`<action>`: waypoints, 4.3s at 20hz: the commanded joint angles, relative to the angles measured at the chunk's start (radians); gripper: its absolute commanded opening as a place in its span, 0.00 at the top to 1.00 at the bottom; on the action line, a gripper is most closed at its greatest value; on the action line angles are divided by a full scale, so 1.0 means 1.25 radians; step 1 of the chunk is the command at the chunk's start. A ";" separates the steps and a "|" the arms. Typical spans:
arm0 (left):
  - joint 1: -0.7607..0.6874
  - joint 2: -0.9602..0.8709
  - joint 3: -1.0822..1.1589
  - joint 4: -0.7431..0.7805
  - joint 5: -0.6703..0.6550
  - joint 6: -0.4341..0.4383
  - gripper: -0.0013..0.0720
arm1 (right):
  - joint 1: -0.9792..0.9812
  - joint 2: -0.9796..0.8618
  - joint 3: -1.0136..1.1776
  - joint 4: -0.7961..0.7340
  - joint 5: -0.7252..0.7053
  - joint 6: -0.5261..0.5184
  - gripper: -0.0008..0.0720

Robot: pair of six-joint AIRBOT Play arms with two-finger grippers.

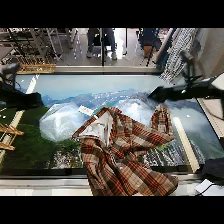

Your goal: Fold the clothes and pants, and hang the long-sleeved shirts on hangers.

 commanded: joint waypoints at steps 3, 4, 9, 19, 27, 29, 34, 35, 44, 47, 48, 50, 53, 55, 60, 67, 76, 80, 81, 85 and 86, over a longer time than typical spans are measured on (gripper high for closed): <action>-0.028 -0.014 -0.264 -0.137 0.039 0.076 0.15 | 0.141 -0.030 -0.259 0.055 -0.121 -0.013 0.04; -0.034 -0.014 -0.331 -0.175 0.079 0.070 0.14 | 0.177 -0.040 -0.297 0.044 -0.221 0.001 0.04; -0.048 -0.015 -0.565 -0.450 0.329 0.059 0.09 | 0.296 -0.201 -0.231 -0.069 -0.436 0.117 0.04; -0.147 -0.121 -0.576 -0.507 0.544 0.044 0.73 | 0.353 -0.461 0.064 -0.176 -0.370 0.259 0.91; 0.008 -0.065 -0.039 -0.647 0.340 0.127 0.96 | 0.335 -0.285 0.535 -0.485 0.125 0.208 0.92; 0.020 -0.065 0.181 -0.641 0.309 0.104 0.96 | 0.360 -0.126 0.535 -0.486 0.062 0.218 0.92; 0.003 -0.071 0.284 -0.582 0.215 0.063 0.96 | 0.456 0.084 0.311 -0.485 -0.217 0.319 0.92; 0.004 -0.073 0.253 -0.563 0.190 0.058 0.95 | 0.472 0.060 0.311 -0.485 -0.239 0.324 0.92; 0.302 -0.022 0.168 0.168 -0.032 -0.001 0.38 | 0.497 -0.244 0.311 -0.467 -0.223 0.303 0.91; 0.524 -0.025 0.140 0.092 -0.022 0.024 0.16 | 0.496 -0.274 0.311 -0.468 -0.240 0.276 0.91; 0.587 -0.035 0.113 0.027 -0.009 0.056 0.13 | 0.496 -0.276 0.311 -0.470 -0.249 0.272 0.91; 0.678 -0.071 0.052 -0.139 0.025 0.198 0.13 | 0.496 -0.276 0.312 -0.470 -0.264 0.271 0.91; 0.682 -0.145 0.018 -0.105 0.044 0.423 0.16 | 0.496 -0.276 0.312 -0.470 -0.303 0.272 0.91; 0.667 -0.197 0.018 -0.085 0.110 0.490 0.16 | 0.496 -0.276 0.312 -0.468 -0.342 0.276 0.91; 0.635 -0.296 0.018 -0.058 0.268 0.584 0.16 | 0.497 -0.276 0.312 -0.465 -0.362 0.302 0.91; 0.627 -0.372 0.019 -0.074 0.291 0.610 0.88 | 0.497 -0.275 0.312 -0.465 -0.380 0.338 0.91; 0.615 -0.183 0.019 -0.306 0.292 0.750 0.95 | 0.497 -0.275 0.312 -0.445 -0.378 0.338 0.91; 0.612 -0.037 0.019 -0.656 0.271 0.751 0.95 | 0.497 -0.273 0.312 -0.456 -0.376 0.338 0.91; 0.603 -0.021 0.019 -0.765 0.206 0.779 0.95 | 0.496 -0.268 0.312 -0.475 -0.376 0.338 0.91; 0.479 -0.056 0.018 -0.865 -0.146 0.895 0.95 | 0.481 -0.198 0.315 -0.512 -0.333 0.286 0.92; 0.428 -0.076 0.018 -0.818 -0.202 0.897 0.95 | 0.474 -0.175 0.323 -0.511 -0.289 0.263 0.92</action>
